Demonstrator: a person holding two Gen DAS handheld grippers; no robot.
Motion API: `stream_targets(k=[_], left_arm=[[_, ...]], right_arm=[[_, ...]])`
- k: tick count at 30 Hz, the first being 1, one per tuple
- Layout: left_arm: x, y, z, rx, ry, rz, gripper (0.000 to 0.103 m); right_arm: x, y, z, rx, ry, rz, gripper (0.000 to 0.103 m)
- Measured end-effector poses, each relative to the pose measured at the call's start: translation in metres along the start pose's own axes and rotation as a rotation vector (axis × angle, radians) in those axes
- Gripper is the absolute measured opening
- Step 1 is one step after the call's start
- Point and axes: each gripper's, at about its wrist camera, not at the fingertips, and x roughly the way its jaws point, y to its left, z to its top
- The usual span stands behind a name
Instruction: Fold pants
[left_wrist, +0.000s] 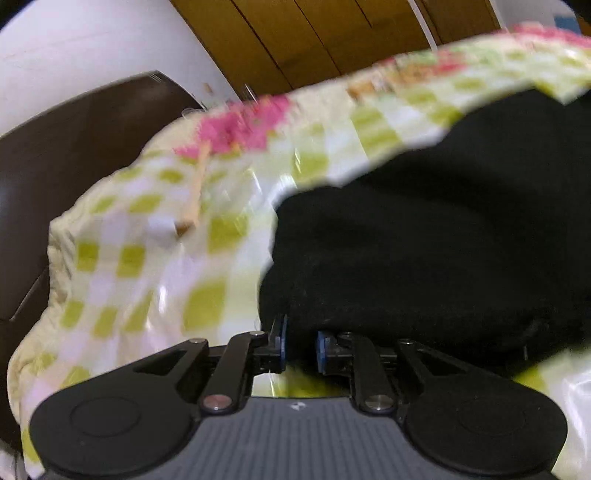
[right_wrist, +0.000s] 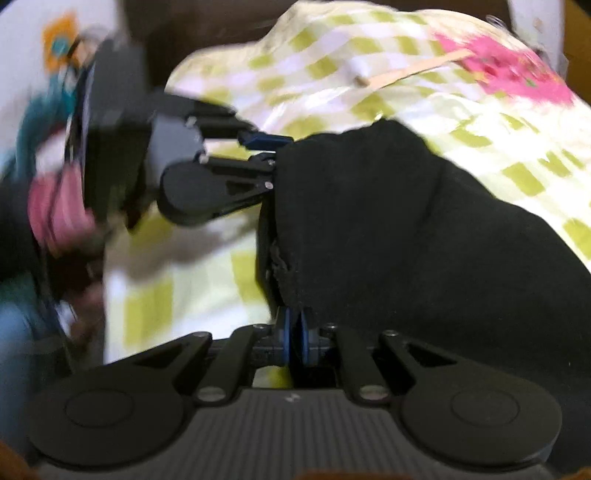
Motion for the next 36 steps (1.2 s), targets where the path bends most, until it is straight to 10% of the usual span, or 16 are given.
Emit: stream_targets(k=[10, 23, 36], left_arm=[[-0.044, -0.002, 0.007, -0.057, 0.004, 0.073, 0.042], [-0.077, -0.175, 0.111, 0.034, -0.188, -0.554, 0.043], [-0.069, -0.267, 0.165, 0.183, -0.205, -0.621, 0.053]], right_arm=[[-0.047, 0.018, -0.011, 0.033, -0.123, -0.001, 0.016], [-0.185, -0.129, -0.163, 0.744, -0.134, -0.441, 0.019], [-0.256, -0.251, -0.264, 1.249, -0.488, -0.603, 0.030]])
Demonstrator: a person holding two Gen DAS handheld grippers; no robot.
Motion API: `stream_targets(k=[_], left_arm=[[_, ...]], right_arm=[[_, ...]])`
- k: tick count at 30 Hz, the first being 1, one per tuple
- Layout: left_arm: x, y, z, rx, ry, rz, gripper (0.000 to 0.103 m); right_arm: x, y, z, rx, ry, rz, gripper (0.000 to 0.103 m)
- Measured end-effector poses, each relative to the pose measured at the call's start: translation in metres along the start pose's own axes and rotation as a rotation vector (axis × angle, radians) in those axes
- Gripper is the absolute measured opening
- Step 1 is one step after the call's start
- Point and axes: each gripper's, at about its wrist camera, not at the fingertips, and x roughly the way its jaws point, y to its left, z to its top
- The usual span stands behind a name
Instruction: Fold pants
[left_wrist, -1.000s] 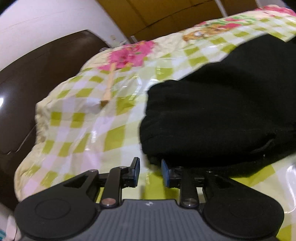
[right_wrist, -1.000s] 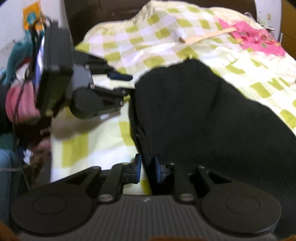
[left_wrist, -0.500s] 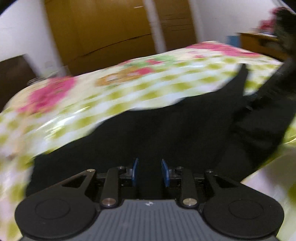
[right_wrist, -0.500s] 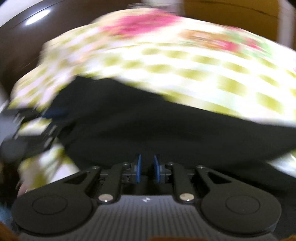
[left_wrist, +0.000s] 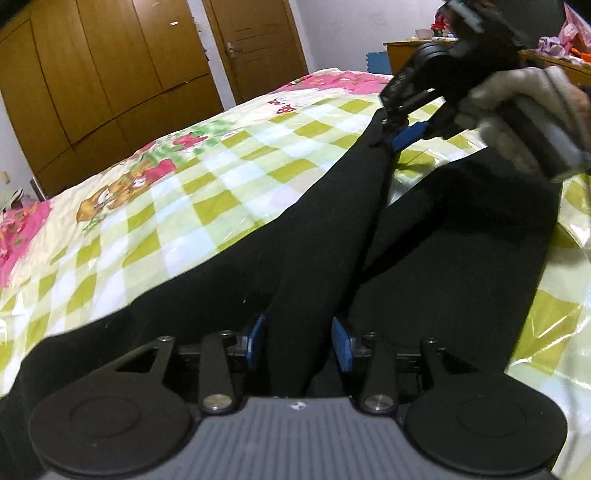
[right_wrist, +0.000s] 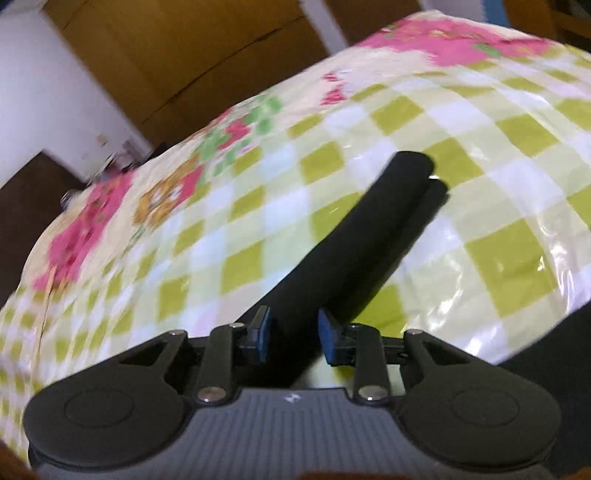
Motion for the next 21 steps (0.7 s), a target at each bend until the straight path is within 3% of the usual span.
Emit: stream_targets(k=[5, 6, 7, 8, 10, 15, 18, 21], left_arm=[[0.007, -0.002, 0.004, 0.006, 0.010, 0.004, 0.054], [0.007, -0.003, 0.005, 0.008, 0.013, 0.007, 0.054], [0.006, -0.003, 0.005, 0.007, 0.013, 0.008, 0.054], [0.006, -0.003, 0.006, 0.004, 0.014, 0.008, 0.054], [0.003, -0.002, 0.009, 0.001, 0.015, 0.005, 0.054], [-0.019, 0.004, 0.024, -0.003, -0.022, 0.024, 0.054], [-0.044, 0.002, 0.035, -0.007, -0.071, 0.027, 0.055], [-0.062, -0.004, 0.038, -0.019, -0.105, 0.018, 0.058]], right_arm=[[0.020, -0.020, 0.017, 0.071, -0.026, 0.017, 0.030], [0.021, -0.026, 0.019, 0.095, -0.016, 0.035, 0.027], [0.026, -0.032, 0.022, 0.118, -0.007, 0.054, 0.013], [0.028, -0.034, 0.024, 0.137, -0.003, 0.075, 0.007], [0.024, -0.037, 0.030, 0.168, -0.018, 0.119, 0.007], [-0.045, -0.016, 0.053, 0.143, -0.144, 0.290, 0.006], [-0.107, -0.004, 0.066, 0.111, -0.238, 0.385, 0.004], [-0.170, 0.004, 0.057, 0.062, -0.324, 0.444, 0.002]])
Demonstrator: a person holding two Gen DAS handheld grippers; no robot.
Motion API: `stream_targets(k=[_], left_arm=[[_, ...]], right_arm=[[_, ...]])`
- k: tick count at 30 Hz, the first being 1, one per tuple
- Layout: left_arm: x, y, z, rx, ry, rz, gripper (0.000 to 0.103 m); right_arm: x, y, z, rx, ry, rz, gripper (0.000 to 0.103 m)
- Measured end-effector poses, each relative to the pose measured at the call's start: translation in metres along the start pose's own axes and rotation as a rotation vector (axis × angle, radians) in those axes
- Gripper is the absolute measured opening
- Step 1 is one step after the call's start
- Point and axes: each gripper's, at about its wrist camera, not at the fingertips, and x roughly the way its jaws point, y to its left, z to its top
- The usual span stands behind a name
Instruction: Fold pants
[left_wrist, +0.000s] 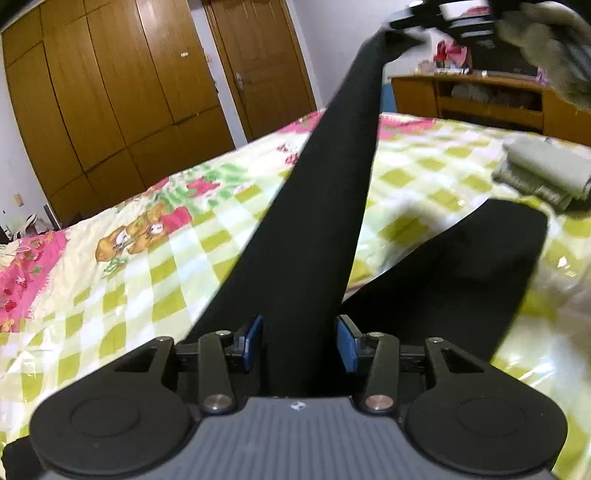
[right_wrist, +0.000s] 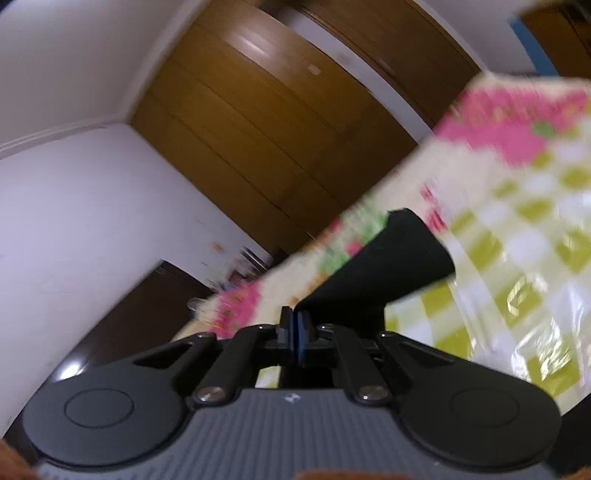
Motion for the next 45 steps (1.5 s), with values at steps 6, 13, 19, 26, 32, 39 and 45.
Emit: stream_targets(k=[6, 13, 19, 26, 32, 39, 45], left_arm=[[0.007, -0.026, -0.026, -0.013, 0.087, -0.066, 0.061], [0.023, -0.051, -0.031, 0.053, 0.124, -0.109, 0.061], [0.036, -0.060, -0.024, 0.053, 0.108, -0.128, 0.061], [0.048, -0.070, -0.016, 0.059, 0.097, -0.151, 0.061], [0.048, -0.068, -0.018, 0.047, 0.098, -0.167, 0.062], [0.054, -0.077, -0.016, 0.036, 0.099, -0.174, 0.062], [0.054, -0.081, -0.017, 0.054, 0.102, -0.181, 0.062]], right_arm=[[-0.069, -0.014, -0.037, -0.003, 0.036, -0.140, 0.001], [-0.065, -0.100, -0.085, 0.157, 0.200, -0.400, 0.009], [-0.059, -0.132, -0.089, 0.212, 0.141, -0.473, 0.028], [-0.051, -0.166, -0.095, 0.307, 0.070, -0.512, 0.035], [-0.073, -0.165, -0.101, 0.317, 0.068, -0.550, 0.036], [-0.060, -0.179, -0.100, 0.311, 0.059, -0.561, 0.034], [-0.056, -0.182, -0.094, 0.335, 0.014, -0.506, 0.008]])
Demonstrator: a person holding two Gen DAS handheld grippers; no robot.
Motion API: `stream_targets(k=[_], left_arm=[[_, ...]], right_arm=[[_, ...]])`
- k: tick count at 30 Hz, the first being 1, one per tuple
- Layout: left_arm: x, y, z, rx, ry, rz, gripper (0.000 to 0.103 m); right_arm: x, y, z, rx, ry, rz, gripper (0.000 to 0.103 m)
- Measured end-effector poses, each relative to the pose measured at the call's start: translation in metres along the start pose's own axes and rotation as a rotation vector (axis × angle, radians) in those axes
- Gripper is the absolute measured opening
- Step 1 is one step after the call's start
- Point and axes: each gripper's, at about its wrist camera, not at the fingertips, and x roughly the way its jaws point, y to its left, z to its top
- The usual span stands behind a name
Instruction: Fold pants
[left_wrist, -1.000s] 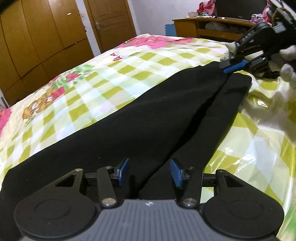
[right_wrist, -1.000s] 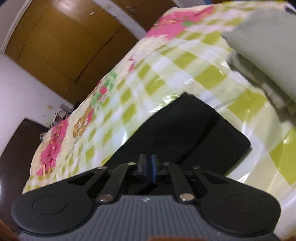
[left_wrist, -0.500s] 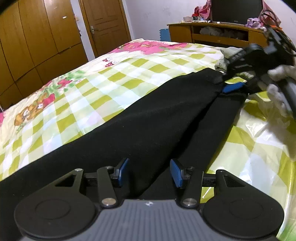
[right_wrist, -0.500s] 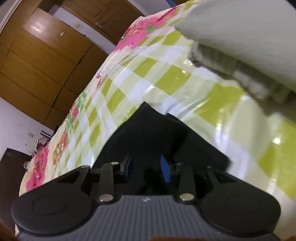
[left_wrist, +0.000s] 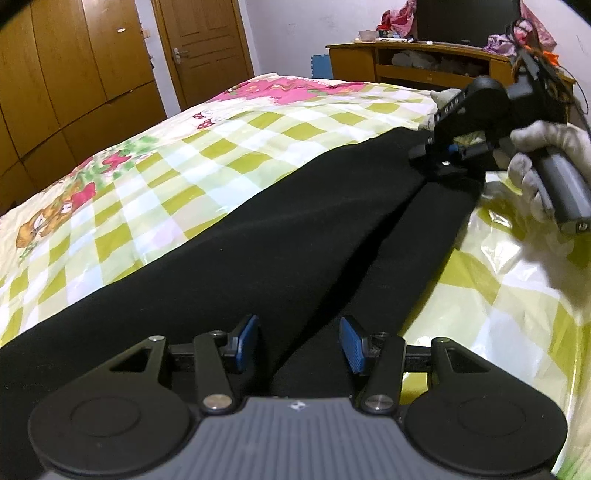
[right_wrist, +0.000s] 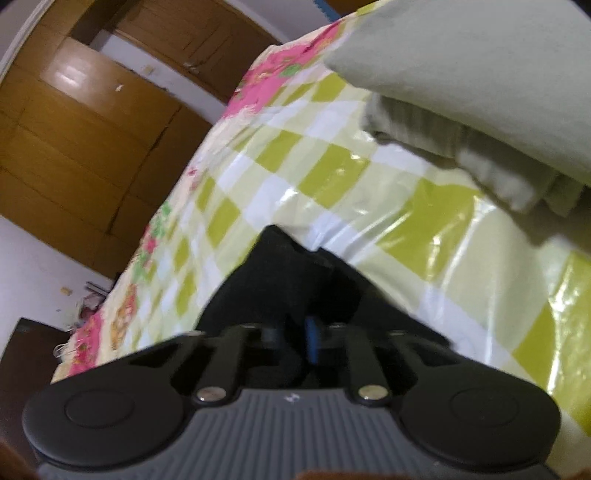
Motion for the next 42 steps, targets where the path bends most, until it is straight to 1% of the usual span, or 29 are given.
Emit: stream_targets(k=[2, 4, 5, 6, 8, 9, 10, 11, 12, 14, 16, 18, 20, 22, 23, 24, 26, 27, 29, 31, 32, 34, 35, 36, 37, 38, 39, 41, 42], left_arm=[[0.001, 0.002, -0.001, -0.015, 0.003, 0.002, 0.062], [0.000, 0.005, -0.001, -0.041, -0.003, -0.005, 0.062], [-0.001, 0.005, -0.001, -0.050, -0.008, -0.006, 0.062], [-0.002, 0.004, -0.001, -0.049, -0.016, 0.001, 0.062], [-0.003, 0.001, -0.001, -0.038, -0.027, 0.005, 0.062], [-0.004, 0.000, 0.000, -0.038, -0.031, 0.002, 0.062], [-0.005, -0.001, 0.001, -0.038, -0.038, 0.002, 0.062], [-0.006, -0.002, 0.003, -0.034, -0.049, 0.007, 0.062], [-0.007, -0.004, 0.005, -0.026, -0.058, 0.023, 0.062], [-0.007, -0.011, 0.011, 0.016, -0.088, 0.094, 0.063], [-0.003, -0.019, 0.015, 0.068, -0.117, 0.175, 0.065], [0.002, -0.027, 0.019, 0.098, -0.144, 0.227, 0.069], [0.007, -0.036, 0.022, 0.122, -0.162, 0.259, 0.071], [0.010, -0.040, 0.027, 0.161, -0.176, 0.324, 0.071], [0.009, -0.037, 0.031, 0.170, -0.175, 0.356, 0.065], [0.006, -0.029, 0.037, 0.153, -0.179, 0.364, 0.060], [-0.010, -0.008, 0.051, 0.106, -0.196, 0.378, 0.035], [-0.019, 0.000, 0.057, 0.101, -0.208, 0.387, 0.032], [-0.040, 0.011, 0.069, 0.098, -0.244, 0.390, 0.029], [-0.055, 0.010, 0.072, 0.115, -0.271, 0.376, 0.028], [-0.060, 0.005, 0.069, 0.133, -0.275, 0.357, 0.028], [-0.056, -0.012, 0.056, 0.156, -0.245, 0.292, 0.028], [-0.050, -0.020, 0.048, 0.174, -0.219, 0.266, 0.028], [-0.037, -0.032, 0.036, 0.207, -0.174, 0.237, 0.028], [-0.024, -0.042, 0.025, 0.233, -0.129, 0.207, 0.028], [-0.007, -0.052, 0.013, 0.254, -0.070, 0.167, 0.028], [0.003, -0.059, 0.006, 0.270, -0.031, 0.146, 0.029], [0.011, -0.067, -0.002, 0.296, -0.006, 0.137, 0.028], [0.011, -0.067, 0.001, 0.295, -0.009, 0.135, 0.028]], right_arm=[[-0.005, 0.003, 0.000, -0.021, -0.019, 0.005, 0.008], [-0.005, 0.005, 0.001, -0.040, -0.016, 0.026, 0.009], [-0.001, 0.006, 0.002, -0.051, 0.001, 0.016, 0.013], [0.003, 0.007, 0.002, -0.055, 0.010, 0.000, 0.013], [0.012, 0.008, 0.003, -0.053, 0.040, 0.004, 0.012], [0.016, 0.009, 0.004, -0.046, 0.067, 0.011, 0.011], [0.016, 0.012, 0.005, -0.022, 0.081, 0.033, 0.007], [0.013, 0.019, 0.008, 0.006, 0.093, 0.099, 0.006], [0.007, 0.029, 0.011, 0.007, 0.089, 0.153, 0.006], [-0.007, 0.058, 0.019, -0.029, 0.067, 0.245, 0.006], [-0.021, 0.087, 0.029, -0.038, 0.049, 0.347, 0.006], [-0.032, 0.110, 0.037, -0.034, 0.042, 0.437, 0.005], [-0.043, 0.132, 0.043, -0.044, 0.030, 0.514, 0.005], [-0.050, 0.148, 0.045, -0.050, 0.034, 0.565, 0.005], [-0.052, 0.155, 0.045, -0.056, 0.043, 0.586, 0.005], [-0.054, 0.160, 0.046, -0.063, 0.045, 0.592, 0.005], [-0.058, 0.167, 0.047, -0.072, 0.048, 0.611, 0.005], [-0.059, 0.170, 0.050, -0.078, 0.049, 0.619, 0.005], [-0.063, 0.175, 0.056, -0.104, 0.045, 0.629, 0.005], [-0.074, 0.172, 0.057, -0.131, 0.033, 0.635, 0.005], [-0.080, 0.166, 0.056, -0.140, 0.031, 0.627, 0.005], [-0.093, 0.141, 0.049, -0.126, 0.032, 0.581, 0.005], [-0.096, 0.121, 0.044, -0.091, 0.039, 0.549, 0.005], [-0.095, 0.099, 0.036, -0.063, 0.045, 0.509, 0.005], [-0.090, 0.081, 0.028, -0.052, 0.049, 0.448, 0.005], [-0.078, 0.058, 0.019, -0.035, 0.063, 0.355, 0.005], [-0.065, 0.039, 0.014, 0.001, 0.088, 0.295, 0.005], [-0.041, 0.006, 0.003, 0.087, 0.144, 0.208, 0.006], [-0.034, -0.004, 0.000, 0.098, 0.156, 0.188, 0.006]])
